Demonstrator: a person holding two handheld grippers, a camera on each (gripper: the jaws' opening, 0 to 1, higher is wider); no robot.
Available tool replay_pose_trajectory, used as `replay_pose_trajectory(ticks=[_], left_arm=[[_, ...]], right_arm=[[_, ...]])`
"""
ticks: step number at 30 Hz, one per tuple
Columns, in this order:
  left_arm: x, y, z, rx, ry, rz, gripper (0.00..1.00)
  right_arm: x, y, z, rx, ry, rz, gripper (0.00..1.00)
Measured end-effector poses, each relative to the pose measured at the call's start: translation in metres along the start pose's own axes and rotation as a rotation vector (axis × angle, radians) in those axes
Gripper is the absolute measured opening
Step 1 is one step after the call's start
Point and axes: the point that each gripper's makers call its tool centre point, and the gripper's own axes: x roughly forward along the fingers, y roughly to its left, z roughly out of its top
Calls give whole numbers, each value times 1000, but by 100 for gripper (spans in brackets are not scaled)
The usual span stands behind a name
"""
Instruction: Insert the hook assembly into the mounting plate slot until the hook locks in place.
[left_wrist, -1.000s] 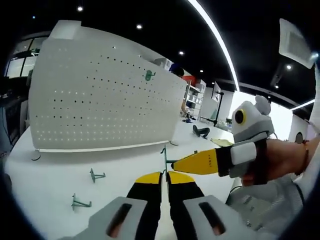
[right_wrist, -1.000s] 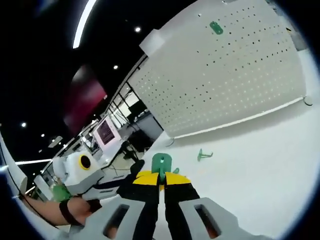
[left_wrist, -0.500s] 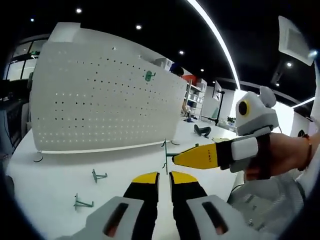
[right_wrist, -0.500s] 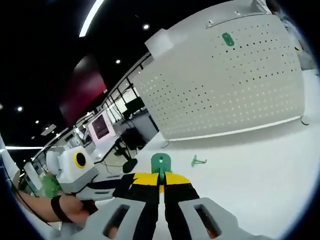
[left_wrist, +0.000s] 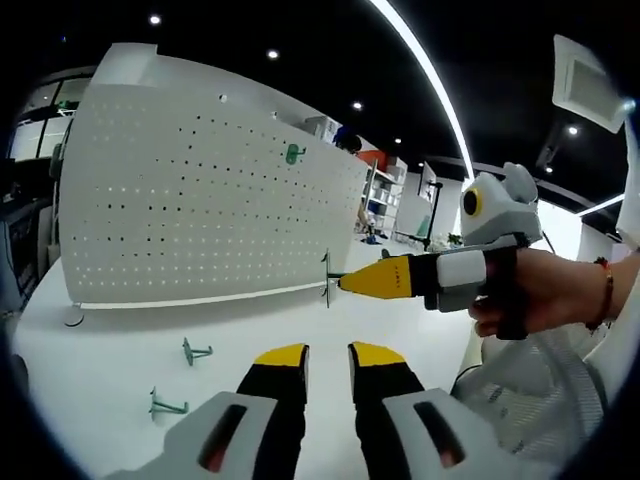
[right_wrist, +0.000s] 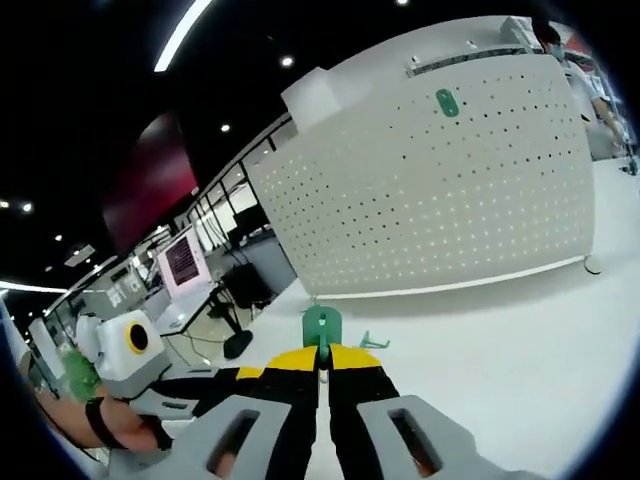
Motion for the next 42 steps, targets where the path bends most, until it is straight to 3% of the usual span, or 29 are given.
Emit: replay_pose_trajectory(ticks=[10, 20, 30, 42], left_arm=[[-9, -5, 13, 56, -33, -15, 22], [-25, 1, 22, 103, -51, 4, 37], [-31, 7, 33, 125, -88, 16, 45], [-34, 4, 33, 146, -79, -13, 58]], right_arm=[[3, -10, 32, -70, -49, -54, 1], [3, -22, 64, -157, -104, -131, 1], [10, -38, 96, -233, -136, -198, 1], [21, -49, 121, -270, -164, -244, 1]])
